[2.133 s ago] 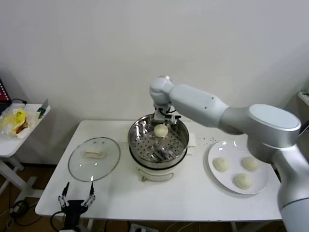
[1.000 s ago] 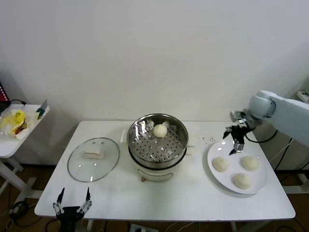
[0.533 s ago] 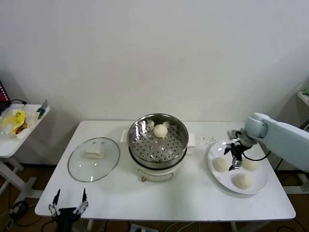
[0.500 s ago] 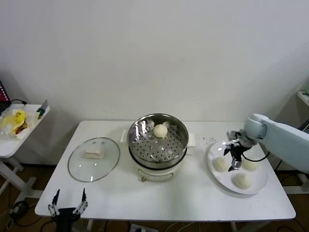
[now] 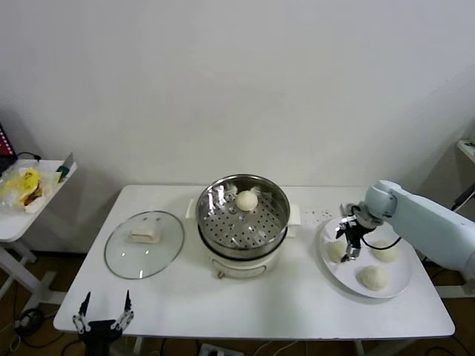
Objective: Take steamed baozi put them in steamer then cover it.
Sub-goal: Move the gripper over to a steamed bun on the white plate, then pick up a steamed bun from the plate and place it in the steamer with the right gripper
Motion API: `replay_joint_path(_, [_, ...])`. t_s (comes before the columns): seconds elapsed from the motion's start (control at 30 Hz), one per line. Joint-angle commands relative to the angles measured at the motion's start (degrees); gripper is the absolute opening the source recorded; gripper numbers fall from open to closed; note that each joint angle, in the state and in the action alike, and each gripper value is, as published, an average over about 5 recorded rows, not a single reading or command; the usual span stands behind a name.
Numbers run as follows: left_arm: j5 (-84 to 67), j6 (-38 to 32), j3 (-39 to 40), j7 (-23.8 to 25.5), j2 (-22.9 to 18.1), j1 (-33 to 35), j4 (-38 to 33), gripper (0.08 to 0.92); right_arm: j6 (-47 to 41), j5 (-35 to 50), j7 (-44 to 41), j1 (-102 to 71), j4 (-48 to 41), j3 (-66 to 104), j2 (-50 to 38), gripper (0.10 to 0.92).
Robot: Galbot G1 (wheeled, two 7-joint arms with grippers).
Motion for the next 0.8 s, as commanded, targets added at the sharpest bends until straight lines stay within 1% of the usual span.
replay_joint_path(0.03, [0.1,-0.1,-0.1,-0.1,0.0,0.0,0.2,0.823,0.3,-1.4,-0.4,-1.6,-1.9,1.8,1.5,0.817])
replay_joint_path(0.23, [0.0,-0.2,-0.3,-0.1,0.0,0.1,0.3,0.823,0.6,-1.5,-1.1,-1.2,-2.1,1.6,1.3,0.727])
replay_joint_path(0.33, [0.0,-0.3,-0.4,-0.1,0.0,0.1,0.3,0.823,0.6,-1.2,-1.2,-1.0,-1.9,1.5,1.0,0.7])
replay_joint_path(0.47, [0.0,-0.4,-0.3,-0.2,0.0,0.2,0.2,0.823,0.1,0.8,-1.0,0.1,-1.3,1.0,0.2,0.688])
replay_joint_path(0.53, [0.0,-0.5,-0.1,-0.2,0.0,0.4,0.2,0.823,-0.4,2.7,-0.9,2.2,-0.5,-0.2,-0.4,0.687])
replay_joint_path(0.6, [0.1,-0.6,0.2,-0.1,-0.1,0.7,-0.1,0.823,-0.8,6.5,-0.5,6.3,0.3,-3.0,-1.1,0.687])
replay_joint_path(0.7, [0.4,-0.8,1.2,0.3,0.0,1.8,-1.2,0.823,-1.2,13.6,-0.2,15.9,0.8,-9.9,-1.2,0.686])
replay_joint_path(0.8, [0.9,-1.1,2.1,0.4,-0.1,2.2,-1.7,0.823,-1.0,19.6,-0.8,27.0,0.4,-18.6,0.6,0.685])
